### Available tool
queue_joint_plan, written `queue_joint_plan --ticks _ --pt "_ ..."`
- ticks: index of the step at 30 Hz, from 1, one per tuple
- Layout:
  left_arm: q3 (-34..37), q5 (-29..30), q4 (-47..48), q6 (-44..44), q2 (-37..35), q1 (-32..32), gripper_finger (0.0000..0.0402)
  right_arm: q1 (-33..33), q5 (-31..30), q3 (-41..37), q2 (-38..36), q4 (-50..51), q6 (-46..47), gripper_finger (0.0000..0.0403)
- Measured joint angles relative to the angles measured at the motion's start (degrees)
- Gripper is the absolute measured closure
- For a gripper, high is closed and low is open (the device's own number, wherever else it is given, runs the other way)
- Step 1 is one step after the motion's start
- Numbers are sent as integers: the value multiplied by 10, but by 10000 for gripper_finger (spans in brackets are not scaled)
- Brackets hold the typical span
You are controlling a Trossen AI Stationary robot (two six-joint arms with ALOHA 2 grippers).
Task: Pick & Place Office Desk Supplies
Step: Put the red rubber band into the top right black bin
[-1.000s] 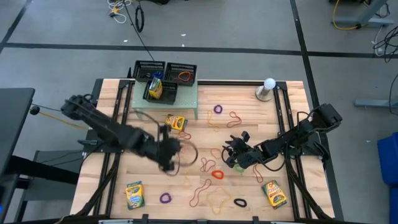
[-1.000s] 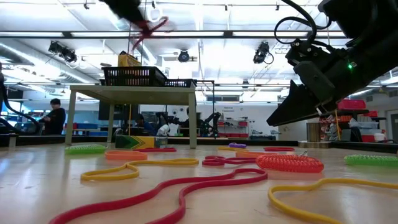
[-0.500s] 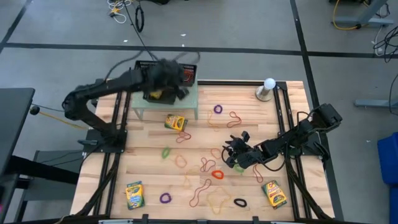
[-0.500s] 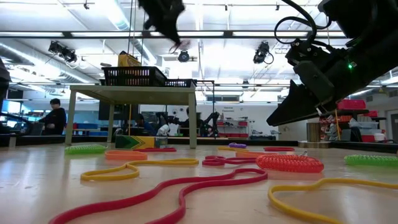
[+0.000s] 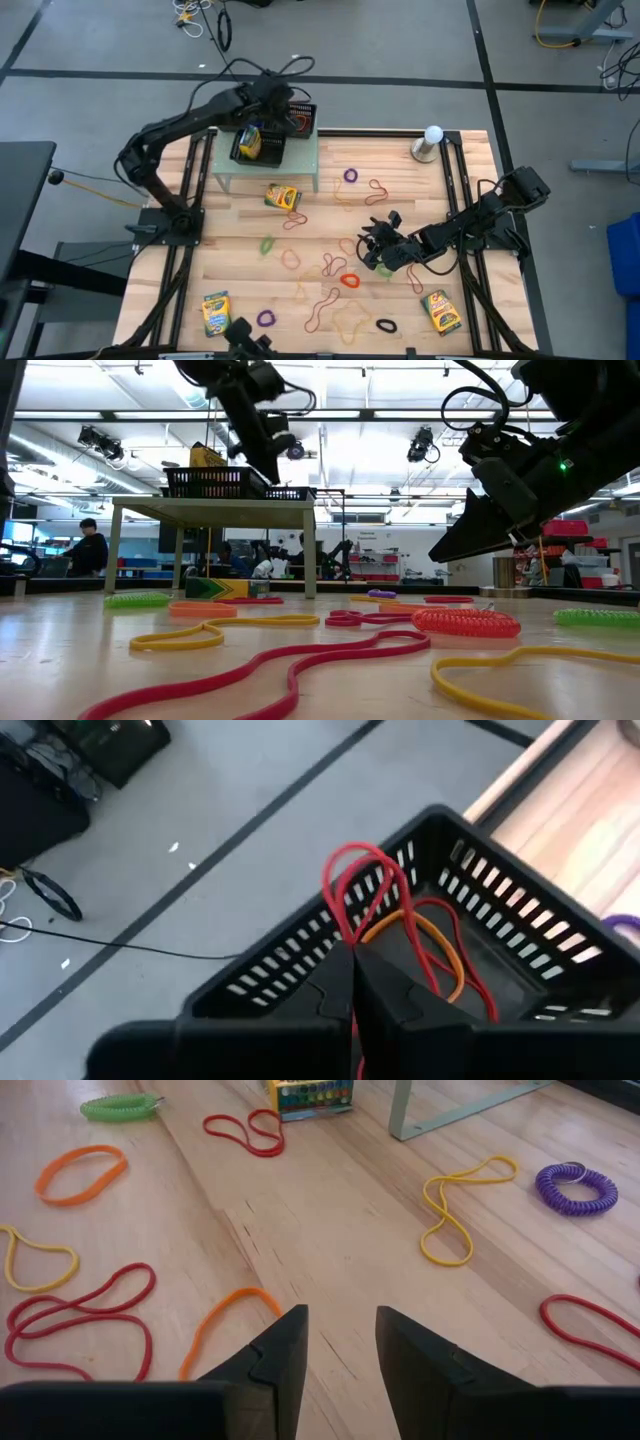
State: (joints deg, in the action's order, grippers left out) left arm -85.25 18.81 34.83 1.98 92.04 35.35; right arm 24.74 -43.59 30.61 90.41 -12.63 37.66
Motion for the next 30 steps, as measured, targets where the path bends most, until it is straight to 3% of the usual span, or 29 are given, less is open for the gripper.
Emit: queue_joint_plan --ticks 5,15,22,30 --pt "0 5 -1 1 21 -2 382 0 0 0 0 0 0 272" --pt "0 7 1 1 -7 -29 288 0 0 0 0 0 0 272" --pt "0 10 12 -2 -18 -40 257 0 0 0 0 0 0 272" --pt "0 85 26 5 -13 -39 240 0 0 0 0 0 0 272"
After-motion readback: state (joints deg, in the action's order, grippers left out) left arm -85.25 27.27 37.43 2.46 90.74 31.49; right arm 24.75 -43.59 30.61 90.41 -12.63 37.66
